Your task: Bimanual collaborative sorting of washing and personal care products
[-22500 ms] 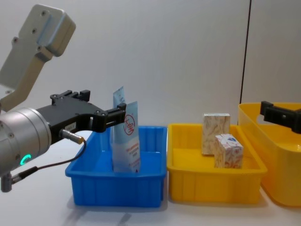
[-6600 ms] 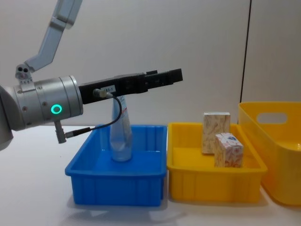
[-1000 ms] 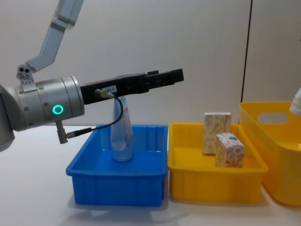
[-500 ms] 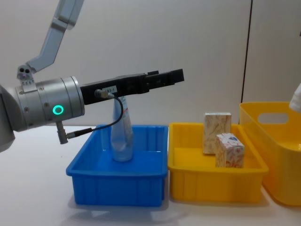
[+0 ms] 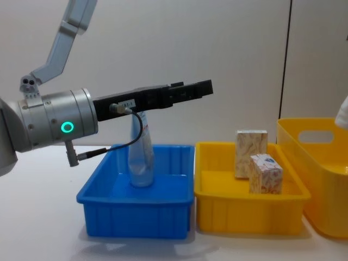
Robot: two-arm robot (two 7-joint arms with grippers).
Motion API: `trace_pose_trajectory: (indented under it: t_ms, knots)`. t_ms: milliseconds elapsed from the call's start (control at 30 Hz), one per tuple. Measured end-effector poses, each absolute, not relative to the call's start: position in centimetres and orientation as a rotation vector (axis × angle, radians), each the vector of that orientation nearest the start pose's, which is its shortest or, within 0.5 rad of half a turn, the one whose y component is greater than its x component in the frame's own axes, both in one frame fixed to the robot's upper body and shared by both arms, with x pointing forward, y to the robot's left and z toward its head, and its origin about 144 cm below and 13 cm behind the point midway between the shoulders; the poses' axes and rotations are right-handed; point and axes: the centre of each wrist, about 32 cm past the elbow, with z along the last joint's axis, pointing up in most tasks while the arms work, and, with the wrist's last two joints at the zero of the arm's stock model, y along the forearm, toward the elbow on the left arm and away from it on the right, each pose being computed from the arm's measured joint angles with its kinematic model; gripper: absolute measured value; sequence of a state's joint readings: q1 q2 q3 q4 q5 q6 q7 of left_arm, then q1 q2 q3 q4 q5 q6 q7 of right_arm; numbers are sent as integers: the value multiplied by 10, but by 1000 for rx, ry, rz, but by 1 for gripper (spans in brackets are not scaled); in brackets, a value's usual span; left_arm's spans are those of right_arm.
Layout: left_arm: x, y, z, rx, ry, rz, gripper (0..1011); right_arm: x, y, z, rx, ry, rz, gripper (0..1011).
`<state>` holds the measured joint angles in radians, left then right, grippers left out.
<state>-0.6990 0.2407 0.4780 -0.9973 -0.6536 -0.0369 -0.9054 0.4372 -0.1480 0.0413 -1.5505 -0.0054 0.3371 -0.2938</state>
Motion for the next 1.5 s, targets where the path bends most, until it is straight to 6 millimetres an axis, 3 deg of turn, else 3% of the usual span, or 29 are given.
trace_pose_trajectory:
  t_ms: [967,1500]
  knots:
    - [628,218,1224,-176,39,427,1001,557,-194,1301,181,82,-1836,1004]
    - [603,214,1215,-101,1,571,1002,529,-211,1263,140,-1,-1690,1004]
